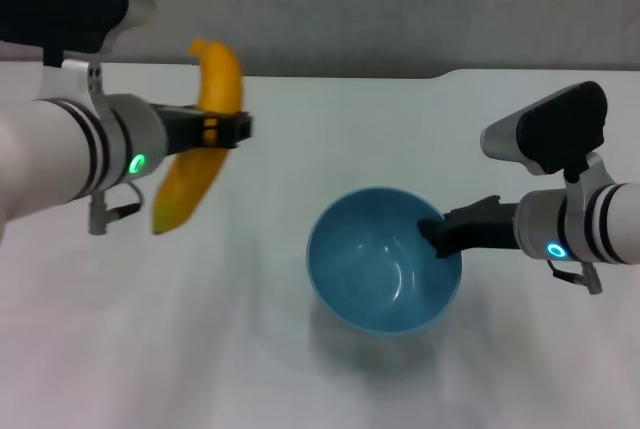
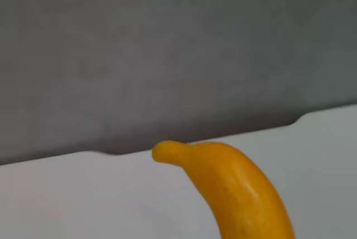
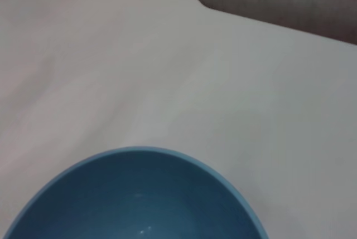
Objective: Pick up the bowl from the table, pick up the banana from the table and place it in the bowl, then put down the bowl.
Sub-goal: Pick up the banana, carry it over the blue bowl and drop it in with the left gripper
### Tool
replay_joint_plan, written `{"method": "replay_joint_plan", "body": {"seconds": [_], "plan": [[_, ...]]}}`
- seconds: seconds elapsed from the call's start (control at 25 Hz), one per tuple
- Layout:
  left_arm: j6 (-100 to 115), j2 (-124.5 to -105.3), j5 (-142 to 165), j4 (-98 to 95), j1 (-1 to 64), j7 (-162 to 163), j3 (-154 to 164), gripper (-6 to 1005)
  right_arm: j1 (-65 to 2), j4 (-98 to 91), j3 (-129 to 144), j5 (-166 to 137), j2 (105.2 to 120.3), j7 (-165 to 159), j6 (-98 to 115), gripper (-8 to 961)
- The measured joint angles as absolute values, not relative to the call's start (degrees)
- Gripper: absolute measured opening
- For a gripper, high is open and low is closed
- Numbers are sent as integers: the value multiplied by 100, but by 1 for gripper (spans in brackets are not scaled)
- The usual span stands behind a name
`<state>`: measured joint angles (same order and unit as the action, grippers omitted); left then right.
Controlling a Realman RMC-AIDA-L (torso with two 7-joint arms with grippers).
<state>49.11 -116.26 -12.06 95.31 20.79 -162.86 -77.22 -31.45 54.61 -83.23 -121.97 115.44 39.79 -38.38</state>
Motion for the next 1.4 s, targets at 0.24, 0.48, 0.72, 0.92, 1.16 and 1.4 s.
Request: {"method": "replay_joint_plan", "body": {"seconds": [0.24,0.48,0.72,0.92,1.16,1.4], "plan": [[4084,-11640,-2010,9719,1884,-16286,-7304,563,-3279,5279,-8110,-11973,11547,3978,-3421,52],[3463,-11645,-2190,9559,1825,-16286,-6949,563,-3512,5015,-7876,-11504,11548,4003,-3041,53],[3126,-11639,-2354,9265,1873,-16286,-6843,562,-3671,4821,-7713,-10985,11551,4005,-2942,54],[2917,-11642,-2396,9085,1878,-16286,-6783,562,-3713,4708,-7656,-10720,11545,3987,-2962,55],[2570,-11628,-2389,8973,1827,-16286,-6602,575,-3714,4688,-7648,-10637,11533,3984,-2991,55],[2330,-11615,-2383,8724,1820,-16286,-6441,596,-3713,4685,-7703,-10630,11529,3979,-3054,56]]}}
